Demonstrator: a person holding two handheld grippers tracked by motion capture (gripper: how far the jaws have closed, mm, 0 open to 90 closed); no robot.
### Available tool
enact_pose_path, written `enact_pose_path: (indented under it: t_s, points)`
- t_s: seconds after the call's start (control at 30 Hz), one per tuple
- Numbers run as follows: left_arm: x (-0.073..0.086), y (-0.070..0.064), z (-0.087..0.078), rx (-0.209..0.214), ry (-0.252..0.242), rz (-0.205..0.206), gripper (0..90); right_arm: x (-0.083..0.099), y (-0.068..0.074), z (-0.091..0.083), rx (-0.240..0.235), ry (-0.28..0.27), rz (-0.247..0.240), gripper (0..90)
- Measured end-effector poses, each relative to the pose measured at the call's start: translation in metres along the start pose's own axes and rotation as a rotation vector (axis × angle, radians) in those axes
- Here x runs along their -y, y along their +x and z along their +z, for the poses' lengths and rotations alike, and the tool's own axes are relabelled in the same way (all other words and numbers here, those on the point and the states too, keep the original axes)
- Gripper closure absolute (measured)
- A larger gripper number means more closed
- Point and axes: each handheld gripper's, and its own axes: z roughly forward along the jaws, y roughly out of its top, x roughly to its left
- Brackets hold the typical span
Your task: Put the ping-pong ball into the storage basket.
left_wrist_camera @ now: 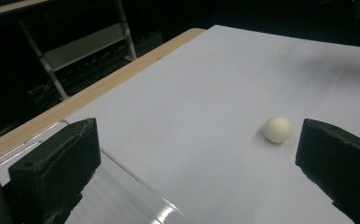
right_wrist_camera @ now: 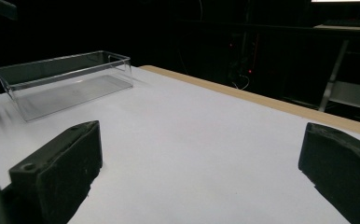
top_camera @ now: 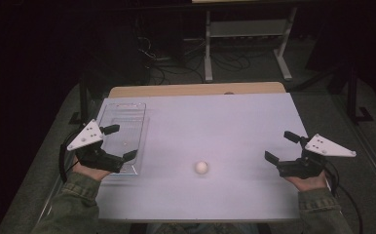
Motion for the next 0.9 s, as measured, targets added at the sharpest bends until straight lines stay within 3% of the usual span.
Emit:
enact_pose_path:
  t_s: [0.23,0.5,0.9]
  points:
    - [-0.014,0.001,0.013,0.032,0.043,0.017,0.0,0.001,0.001,0.002,-0.005,0.014,-0.004,0.0]
    - [-0.018,0.003,0.018,0.045,0.067,0.022,0.0,0.003,-0.001,0.001,-0.007,0.014,0.009,0.0]
    - [-0.035,-0.003,0.040,0.101,0.156,0.085,0.0,0.006,0.000,0.006,-0.038,0.069,0.014,0.0]
